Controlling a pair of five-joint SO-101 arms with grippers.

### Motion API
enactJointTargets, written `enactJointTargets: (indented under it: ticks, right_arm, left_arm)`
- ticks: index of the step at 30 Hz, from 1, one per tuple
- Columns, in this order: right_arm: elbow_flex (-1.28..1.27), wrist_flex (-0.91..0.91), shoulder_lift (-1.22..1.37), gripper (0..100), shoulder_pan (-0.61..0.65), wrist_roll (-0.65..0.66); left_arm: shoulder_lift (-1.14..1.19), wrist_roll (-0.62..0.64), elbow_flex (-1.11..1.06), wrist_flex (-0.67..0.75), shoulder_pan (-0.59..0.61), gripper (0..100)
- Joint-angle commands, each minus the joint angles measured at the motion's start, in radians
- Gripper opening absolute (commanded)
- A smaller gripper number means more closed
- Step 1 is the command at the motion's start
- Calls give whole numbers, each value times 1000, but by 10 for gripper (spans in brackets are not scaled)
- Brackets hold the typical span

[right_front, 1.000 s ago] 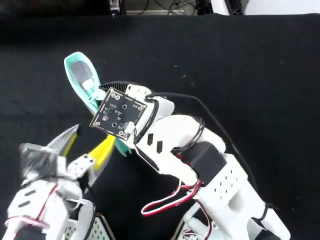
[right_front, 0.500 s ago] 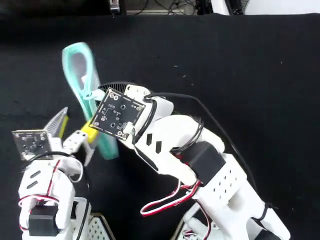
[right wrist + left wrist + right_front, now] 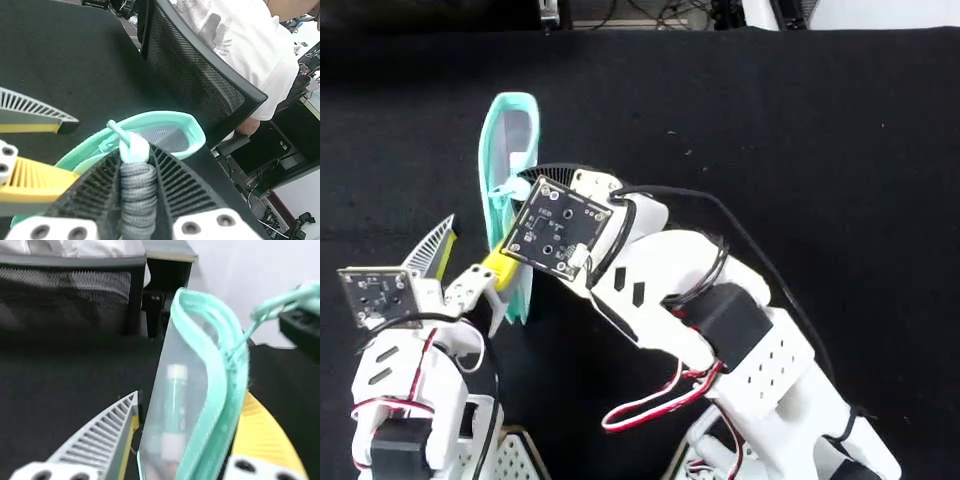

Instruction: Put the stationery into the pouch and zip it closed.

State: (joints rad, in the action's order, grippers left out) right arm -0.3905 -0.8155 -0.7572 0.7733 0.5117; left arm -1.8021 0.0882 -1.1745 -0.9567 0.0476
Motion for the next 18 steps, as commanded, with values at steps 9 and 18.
enactJointTargets:
  ticks: [9, 18]
  right_arm:
    - [-21, 34, -35, 15, -12, 0]
    - [-27, 28, -35, 16, -11, -2]
  left_arm:
    - [5, -9, 35, 64, -13, 20]
    - [3, -32, 16, 57, -143, 33]
